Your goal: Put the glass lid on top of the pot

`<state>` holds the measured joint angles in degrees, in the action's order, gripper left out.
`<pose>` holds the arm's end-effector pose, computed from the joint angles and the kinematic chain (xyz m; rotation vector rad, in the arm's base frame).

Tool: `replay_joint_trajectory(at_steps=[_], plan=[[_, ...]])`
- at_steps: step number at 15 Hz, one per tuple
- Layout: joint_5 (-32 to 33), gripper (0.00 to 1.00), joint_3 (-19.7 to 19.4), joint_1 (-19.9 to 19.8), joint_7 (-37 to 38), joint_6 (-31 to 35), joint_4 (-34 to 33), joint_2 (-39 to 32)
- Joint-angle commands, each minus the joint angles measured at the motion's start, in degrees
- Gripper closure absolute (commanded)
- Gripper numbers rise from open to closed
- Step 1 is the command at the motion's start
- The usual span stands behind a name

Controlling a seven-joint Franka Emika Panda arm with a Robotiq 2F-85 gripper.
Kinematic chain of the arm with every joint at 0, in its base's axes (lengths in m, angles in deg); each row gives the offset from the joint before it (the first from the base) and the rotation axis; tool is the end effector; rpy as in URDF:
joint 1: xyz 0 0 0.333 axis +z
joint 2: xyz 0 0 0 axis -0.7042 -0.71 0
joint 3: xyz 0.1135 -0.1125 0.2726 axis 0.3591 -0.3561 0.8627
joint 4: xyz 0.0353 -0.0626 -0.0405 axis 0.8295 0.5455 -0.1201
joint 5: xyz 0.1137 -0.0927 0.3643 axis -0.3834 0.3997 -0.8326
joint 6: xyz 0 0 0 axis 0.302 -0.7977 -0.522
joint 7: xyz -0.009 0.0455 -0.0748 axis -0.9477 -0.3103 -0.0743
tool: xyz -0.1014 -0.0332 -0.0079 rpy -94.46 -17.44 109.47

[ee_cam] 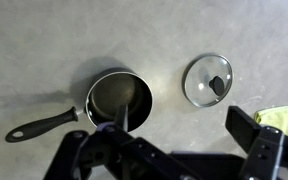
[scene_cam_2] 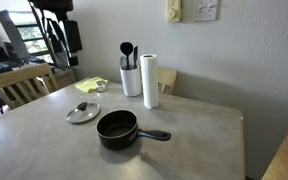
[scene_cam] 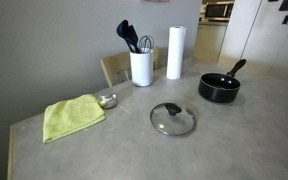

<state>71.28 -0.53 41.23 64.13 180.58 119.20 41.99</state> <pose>0.4690 -0.1402 0.4869 -2.8828 0.2424 -0.0091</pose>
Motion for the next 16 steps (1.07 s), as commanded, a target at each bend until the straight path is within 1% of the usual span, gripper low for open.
replay_joint_trajectory(at_steps=[1,4,7,8,10,13,14,16], plan=[[-4.4,0.0,3.22,0.78,-1.16,2.74,-3.66,-7.57],[-7.43,0.0,6.52,1.96,-2.01,3.19,-8.03,-14.02],[-8.53,0.0,10.28,2.82,-2.4,4.36,-12.99,-20.52],[-6.99,0.0,10.0,1.81,-0.59,4.23,-8.64,-15.82],[-7.05,0.0,11.48,2.28,-0.54,4.52,-11.34,-19.3],[-7.01,0.0,11.58,2.19,-0.7,4.51,-12.54,-20.46],[-4.14,0.0,11.23,2.83,3.75,5.84,-11.9,-20.1],[-3.81,0.0,12.16,3.52,6.01,8.24,-12.49,-22.02]])
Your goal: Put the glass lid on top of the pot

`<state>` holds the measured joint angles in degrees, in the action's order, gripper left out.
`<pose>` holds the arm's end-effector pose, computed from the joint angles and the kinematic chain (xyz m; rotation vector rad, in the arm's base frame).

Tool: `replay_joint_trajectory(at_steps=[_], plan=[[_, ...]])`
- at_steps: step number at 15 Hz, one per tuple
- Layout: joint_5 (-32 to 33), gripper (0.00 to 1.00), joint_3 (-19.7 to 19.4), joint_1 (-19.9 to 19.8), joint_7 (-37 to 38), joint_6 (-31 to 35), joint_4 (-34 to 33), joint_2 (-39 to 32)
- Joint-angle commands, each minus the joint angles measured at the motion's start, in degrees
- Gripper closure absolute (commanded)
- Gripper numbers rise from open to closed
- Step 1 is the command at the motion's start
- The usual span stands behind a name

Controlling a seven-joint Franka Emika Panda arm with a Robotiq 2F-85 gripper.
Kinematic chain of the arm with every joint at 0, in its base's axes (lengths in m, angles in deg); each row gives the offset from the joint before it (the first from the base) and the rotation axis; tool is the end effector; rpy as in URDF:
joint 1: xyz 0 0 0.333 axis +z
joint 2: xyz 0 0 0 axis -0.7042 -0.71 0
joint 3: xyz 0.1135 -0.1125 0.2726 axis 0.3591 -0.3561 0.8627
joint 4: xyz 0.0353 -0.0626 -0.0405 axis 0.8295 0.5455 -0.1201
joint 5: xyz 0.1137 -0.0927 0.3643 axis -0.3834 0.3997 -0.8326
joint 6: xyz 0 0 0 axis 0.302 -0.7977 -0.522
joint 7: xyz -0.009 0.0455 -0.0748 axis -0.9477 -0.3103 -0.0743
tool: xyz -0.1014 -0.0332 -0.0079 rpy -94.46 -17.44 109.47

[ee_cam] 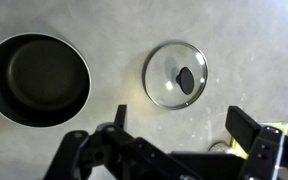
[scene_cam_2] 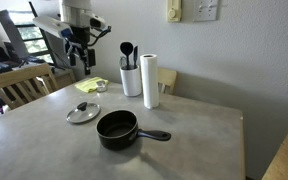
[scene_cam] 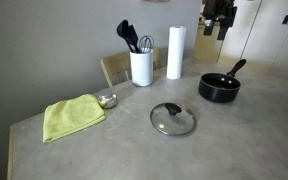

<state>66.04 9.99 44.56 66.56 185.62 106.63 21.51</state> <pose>0.5846 -0.0205 0.4069 -2.8741 0.0512 0.0973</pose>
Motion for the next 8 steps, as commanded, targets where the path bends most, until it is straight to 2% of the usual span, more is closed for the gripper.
replay_joint_trajectory(at_steps=[1,4,8], plan=[[-0.34,0.0,2.51,0.29,3.05,4.67,-0.45,-3.03],[-3.59,0.0,5.28,0.92,2.2,8.68,-1.84,-7.46],[0.23,0.0,7.04,3.24,6.92,13.91,-2.78,-13.37]])
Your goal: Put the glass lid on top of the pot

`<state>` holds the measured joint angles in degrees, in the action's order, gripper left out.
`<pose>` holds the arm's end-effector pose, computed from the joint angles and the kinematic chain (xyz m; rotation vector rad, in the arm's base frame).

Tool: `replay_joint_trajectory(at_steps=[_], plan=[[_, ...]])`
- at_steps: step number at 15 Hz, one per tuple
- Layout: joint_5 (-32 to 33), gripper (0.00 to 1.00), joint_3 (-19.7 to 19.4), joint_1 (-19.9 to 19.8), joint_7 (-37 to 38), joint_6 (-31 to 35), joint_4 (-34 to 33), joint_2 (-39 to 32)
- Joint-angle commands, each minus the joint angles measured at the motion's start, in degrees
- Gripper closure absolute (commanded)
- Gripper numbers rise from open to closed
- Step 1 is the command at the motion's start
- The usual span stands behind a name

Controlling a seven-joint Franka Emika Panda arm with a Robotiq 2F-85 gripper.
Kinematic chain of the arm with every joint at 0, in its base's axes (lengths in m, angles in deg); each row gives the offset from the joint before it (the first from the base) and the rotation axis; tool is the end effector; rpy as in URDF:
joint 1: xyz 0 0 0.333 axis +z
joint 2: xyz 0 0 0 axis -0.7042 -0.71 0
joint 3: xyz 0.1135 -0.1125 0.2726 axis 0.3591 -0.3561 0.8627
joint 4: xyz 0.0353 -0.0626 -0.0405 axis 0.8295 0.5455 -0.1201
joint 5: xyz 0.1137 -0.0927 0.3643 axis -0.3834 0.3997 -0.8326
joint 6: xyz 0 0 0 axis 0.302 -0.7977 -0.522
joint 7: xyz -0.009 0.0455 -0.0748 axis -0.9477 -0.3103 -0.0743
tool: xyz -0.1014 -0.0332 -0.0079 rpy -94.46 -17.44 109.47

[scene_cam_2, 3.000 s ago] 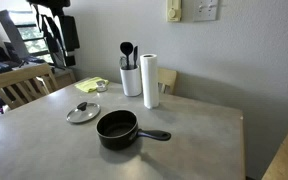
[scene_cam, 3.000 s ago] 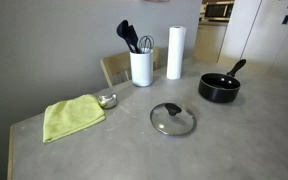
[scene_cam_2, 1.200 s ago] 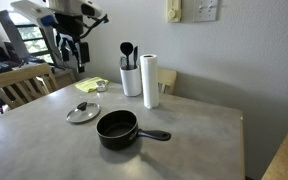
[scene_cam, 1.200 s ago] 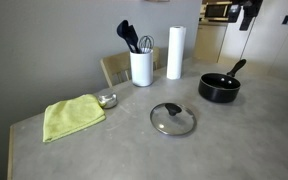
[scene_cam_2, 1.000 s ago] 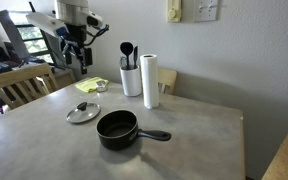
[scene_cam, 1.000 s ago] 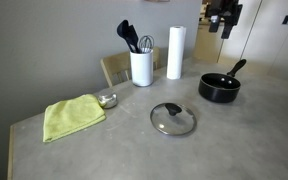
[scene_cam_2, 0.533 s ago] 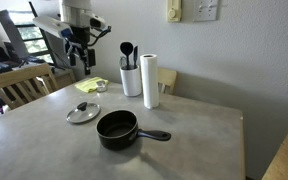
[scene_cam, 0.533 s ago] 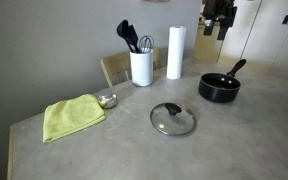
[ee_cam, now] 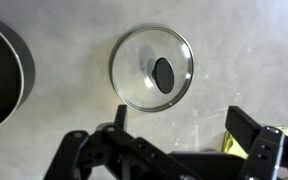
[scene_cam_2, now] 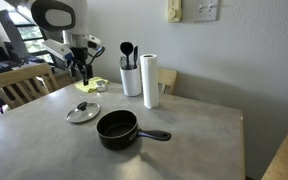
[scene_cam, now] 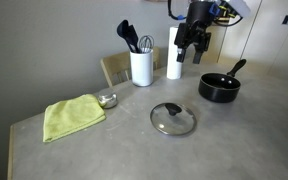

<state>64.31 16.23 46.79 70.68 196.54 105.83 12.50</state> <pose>0.6125 0.0598 0.3335 -2.8619 0.0318 0.0726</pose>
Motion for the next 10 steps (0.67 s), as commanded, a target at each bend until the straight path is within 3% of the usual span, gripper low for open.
replay_joint_trajectory(at_steps=[1,7,10], plan=[[2.2,0.0,1.14,1.5,3.7,4.75,-2.0,-5.75],[2.08,0.0,2.01,1.49,3.9,6.13,-1.36,-6.96],[9.7,0.0,0.3,4.11,7.4,3.97,-2.88,-8.31]])
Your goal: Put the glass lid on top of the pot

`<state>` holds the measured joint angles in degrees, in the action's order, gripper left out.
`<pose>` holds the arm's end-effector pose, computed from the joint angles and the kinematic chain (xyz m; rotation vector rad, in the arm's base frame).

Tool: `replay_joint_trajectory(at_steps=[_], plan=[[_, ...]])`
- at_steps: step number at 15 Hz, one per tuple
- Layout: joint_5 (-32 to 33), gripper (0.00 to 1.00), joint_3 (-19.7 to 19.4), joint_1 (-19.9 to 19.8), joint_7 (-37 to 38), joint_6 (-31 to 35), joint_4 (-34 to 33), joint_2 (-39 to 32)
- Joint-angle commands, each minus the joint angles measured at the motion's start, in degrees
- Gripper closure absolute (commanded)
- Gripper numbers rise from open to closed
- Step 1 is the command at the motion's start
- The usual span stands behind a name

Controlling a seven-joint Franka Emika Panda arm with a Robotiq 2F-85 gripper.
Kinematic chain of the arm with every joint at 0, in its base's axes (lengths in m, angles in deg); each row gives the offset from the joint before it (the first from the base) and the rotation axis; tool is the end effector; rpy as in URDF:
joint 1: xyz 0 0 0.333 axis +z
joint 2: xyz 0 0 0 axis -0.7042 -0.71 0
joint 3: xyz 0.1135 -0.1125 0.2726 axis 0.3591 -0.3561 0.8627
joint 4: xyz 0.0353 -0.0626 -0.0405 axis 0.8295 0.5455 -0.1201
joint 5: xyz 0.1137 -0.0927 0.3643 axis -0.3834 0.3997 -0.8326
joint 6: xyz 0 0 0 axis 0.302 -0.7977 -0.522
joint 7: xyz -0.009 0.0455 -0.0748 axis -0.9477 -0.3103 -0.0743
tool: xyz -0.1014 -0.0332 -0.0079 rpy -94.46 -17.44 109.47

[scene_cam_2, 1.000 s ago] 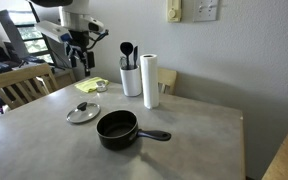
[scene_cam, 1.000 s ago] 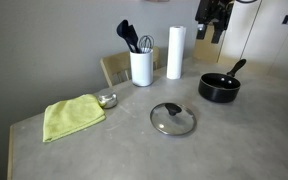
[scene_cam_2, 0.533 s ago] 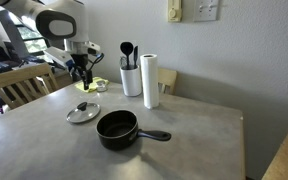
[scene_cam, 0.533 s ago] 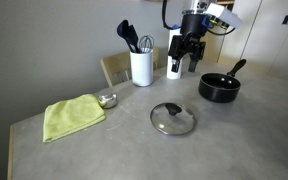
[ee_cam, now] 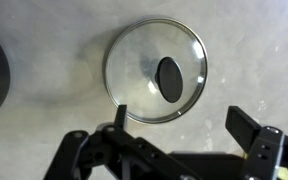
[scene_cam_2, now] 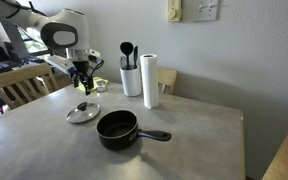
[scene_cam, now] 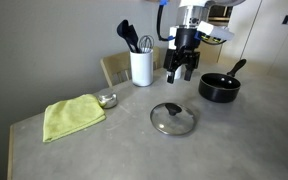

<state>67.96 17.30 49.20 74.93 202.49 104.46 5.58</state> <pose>0.6230 0.0921 0.2766 -2.9203 0.0322 0.0867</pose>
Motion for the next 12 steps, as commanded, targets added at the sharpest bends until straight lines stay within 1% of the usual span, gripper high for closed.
replay_joint_trajectory(at_steps=[1,2,5,10,12], plan=[[8.22,0.0,-0.41,2.02,2.64,-2.68,-2.25,-2.37],[10.53,0.0,-0.01,2.44,1.92,-3.69,-2.95,-3.31],[13.16,0.0,1.41,3.47,-0.19,-3.34,-5.22,-6.59],[12.86,0.0,2.41,3.57,-1.42,-3.18,-8.61,-11.7],[13.19,0.0,2.07,3.66,-0.99,-3.08,-9.53,-13.05]])
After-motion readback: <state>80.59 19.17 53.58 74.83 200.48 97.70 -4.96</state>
